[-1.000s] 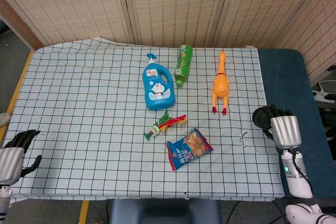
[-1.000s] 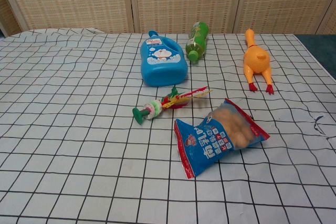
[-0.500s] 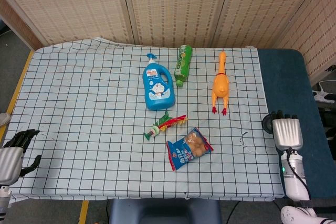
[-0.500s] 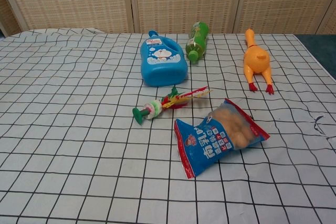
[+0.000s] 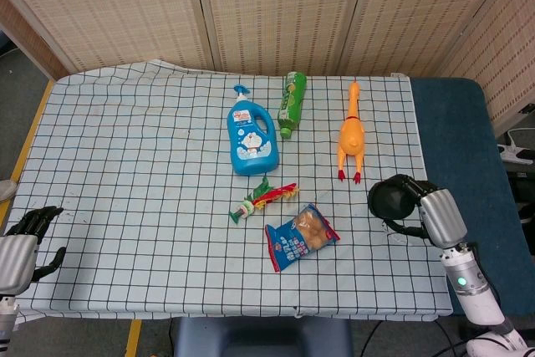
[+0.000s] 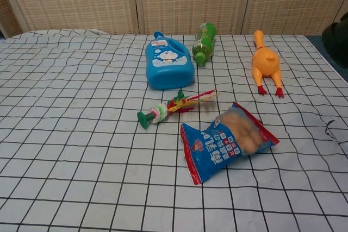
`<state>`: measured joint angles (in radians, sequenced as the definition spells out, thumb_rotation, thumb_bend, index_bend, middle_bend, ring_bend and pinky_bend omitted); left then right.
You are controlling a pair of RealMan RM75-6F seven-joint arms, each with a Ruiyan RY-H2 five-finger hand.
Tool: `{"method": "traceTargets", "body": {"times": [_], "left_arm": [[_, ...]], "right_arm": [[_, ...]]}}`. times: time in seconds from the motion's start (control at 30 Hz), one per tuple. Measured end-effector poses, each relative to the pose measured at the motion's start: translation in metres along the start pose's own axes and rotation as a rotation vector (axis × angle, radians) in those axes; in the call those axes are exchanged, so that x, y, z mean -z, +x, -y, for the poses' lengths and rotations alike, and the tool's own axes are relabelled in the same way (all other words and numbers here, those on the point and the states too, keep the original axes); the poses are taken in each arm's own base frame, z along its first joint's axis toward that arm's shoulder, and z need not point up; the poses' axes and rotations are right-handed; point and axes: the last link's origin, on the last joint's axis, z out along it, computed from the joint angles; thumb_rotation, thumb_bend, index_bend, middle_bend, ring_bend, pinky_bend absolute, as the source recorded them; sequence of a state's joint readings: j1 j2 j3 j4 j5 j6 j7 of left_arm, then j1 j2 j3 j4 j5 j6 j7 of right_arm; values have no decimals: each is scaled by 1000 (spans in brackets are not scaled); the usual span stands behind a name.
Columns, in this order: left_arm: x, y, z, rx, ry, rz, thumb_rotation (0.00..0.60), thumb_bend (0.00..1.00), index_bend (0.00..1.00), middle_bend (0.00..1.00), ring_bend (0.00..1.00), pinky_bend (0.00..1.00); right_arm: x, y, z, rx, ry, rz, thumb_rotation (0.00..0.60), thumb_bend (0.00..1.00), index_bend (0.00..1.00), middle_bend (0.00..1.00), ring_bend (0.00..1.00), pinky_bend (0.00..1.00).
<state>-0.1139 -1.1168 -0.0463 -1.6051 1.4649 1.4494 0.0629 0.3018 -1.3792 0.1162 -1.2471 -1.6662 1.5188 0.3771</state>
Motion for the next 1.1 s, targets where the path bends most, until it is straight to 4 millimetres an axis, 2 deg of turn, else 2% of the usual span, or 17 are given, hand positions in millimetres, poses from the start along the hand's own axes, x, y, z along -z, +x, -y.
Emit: {"method": "traceTargets", "body": {"times": [0.1, 0.2, 0.47, 0.63, 0.73, 0.83, 1.0, 1.1], "left_arm": [[0, 0, -1, -2, -3, 0, 600, 372, 168, 146, 136, 348], [0, 0, -1, -4, -1, 1, 600, 372, 168, 146, 136, 348], [0, 1, 0, 2, 1, -2, 600, 370, 169, 145, 136, 348], [0, 1, 0, -3, -4, -4, 600, 369, 169, 146, 136, 348], [0, 0, -1, 0, -1, 2, 600, 370, 169, 146, 137, 348], [0, 0, -1, -6, -5, 0, 600, 371, 168, 146, 137, 348], [0, 0, -1, 0, -2, 0, 600, 368, 168, 146, 136, 348], [0, 0, 0, -5, -3, -1, 600, 370, 168, 146, 137, 348]], "right_arm": [[3, 0, -7, 12, -25, 16, 600, 106, 673, 566, 447, 478], [5, -4, -20, 110, -95, 60, 600, 106, 673, 566, 447, 480], [10, -3, -60, 583, -351, 127, 600, 106, 673, 566, 447, 489], [13, 0, -78, 747, -471, 142, 600, 107, 673, 566, 447, 489], [13, -3, -77, 727, -464, 150, 600, 106, 674, 566, 447, 489], [11, -7, -69, 623, -420, 141, 600, 106, 673, 566, 447, 489], [7, -17, -35, 368, -260, 135, 600, 106, 673, 566, 447, 489], [4, -18, -15, 283, -200, 142, 600, 106, 674, 566, 447, 489]]}}
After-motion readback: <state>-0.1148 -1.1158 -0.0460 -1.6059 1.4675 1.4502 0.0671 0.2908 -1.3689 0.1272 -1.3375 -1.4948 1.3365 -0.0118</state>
